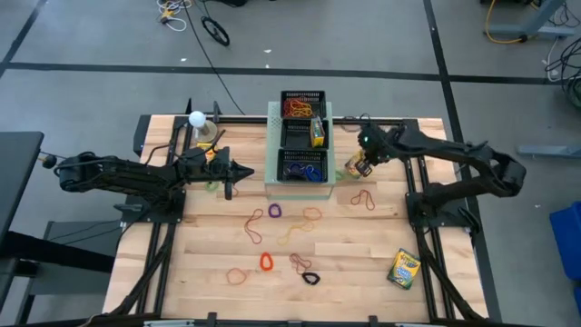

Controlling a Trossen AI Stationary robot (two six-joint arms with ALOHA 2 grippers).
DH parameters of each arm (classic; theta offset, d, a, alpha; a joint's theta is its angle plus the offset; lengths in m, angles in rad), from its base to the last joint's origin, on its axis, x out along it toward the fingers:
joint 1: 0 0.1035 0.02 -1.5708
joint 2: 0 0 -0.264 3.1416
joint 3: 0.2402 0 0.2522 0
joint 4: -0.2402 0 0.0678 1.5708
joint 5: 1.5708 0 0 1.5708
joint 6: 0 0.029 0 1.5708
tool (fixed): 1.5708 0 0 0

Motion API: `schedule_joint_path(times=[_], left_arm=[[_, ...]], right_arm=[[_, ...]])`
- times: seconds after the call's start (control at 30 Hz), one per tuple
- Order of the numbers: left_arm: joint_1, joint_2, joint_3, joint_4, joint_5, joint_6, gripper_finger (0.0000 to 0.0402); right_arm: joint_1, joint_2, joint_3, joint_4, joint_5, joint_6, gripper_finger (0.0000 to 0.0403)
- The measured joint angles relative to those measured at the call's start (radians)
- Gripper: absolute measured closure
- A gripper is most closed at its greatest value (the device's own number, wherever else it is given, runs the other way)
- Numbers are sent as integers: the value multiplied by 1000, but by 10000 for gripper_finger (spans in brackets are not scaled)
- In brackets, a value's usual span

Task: Pick & Place Office Desk Supplies
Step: Put the top right yellow crayon box into the middle black bin on the shelf

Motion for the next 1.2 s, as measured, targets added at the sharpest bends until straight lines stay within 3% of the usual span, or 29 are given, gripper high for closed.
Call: schedule_joint_path(times=[0.23,0.57,1.03,1.2], left_arm=[[0,0,0,0,0,0,387],[0,0,0,0,0,0,387],[0,0,0,0,0,0,387],[0,0,0,0,0,0,387]], right_arm=[[273,-13,0,-101,338,155,402],[561,-13,1,-170,580,325,403],[907,-8,2,-237,626,446,403],[1006,76,27,-223,626,445,403]])
